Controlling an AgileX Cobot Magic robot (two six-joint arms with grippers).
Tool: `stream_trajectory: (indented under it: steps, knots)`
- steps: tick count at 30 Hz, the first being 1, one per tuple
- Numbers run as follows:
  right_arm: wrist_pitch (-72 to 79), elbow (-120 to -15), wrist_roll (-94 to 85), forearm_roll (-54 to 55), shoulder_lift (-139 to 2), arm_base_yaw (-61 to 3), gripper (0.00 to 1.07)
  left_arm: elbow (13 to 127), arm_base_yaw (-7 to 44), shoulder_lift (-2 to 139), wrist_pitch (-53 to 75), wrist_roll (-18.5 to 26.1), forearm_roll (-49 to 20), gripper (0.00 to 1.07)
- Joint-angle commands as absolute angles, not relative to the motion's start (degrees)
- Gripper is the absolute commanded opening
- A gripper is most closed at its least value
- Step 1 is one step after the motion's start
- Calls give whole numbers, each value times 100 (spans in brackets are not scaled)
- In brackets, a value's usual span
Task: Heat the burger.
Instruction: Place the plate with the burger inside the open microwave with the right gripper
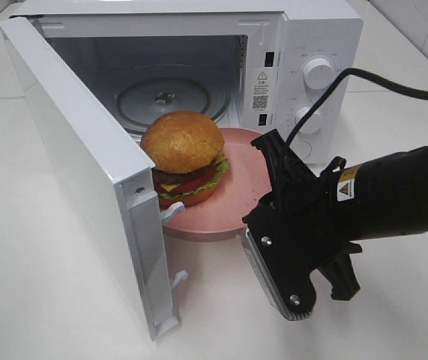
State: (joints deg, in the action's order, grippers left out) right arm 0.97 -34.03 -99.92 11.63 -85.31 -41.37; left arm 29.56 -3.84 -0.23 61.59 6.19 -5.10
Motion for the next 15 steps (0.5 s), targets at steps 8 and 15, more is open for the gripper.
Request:
stream_trajectory:
  steps: [8,15]
  knots:
    - [728,-4137,-10038,1163,-9133,-3925,6,2962,-384,-97,6142,630,-556,98]
    - [710,-4475,-10044,1163,-9397,-3845,6,2962,-384,-97,6142,630,-550,98]
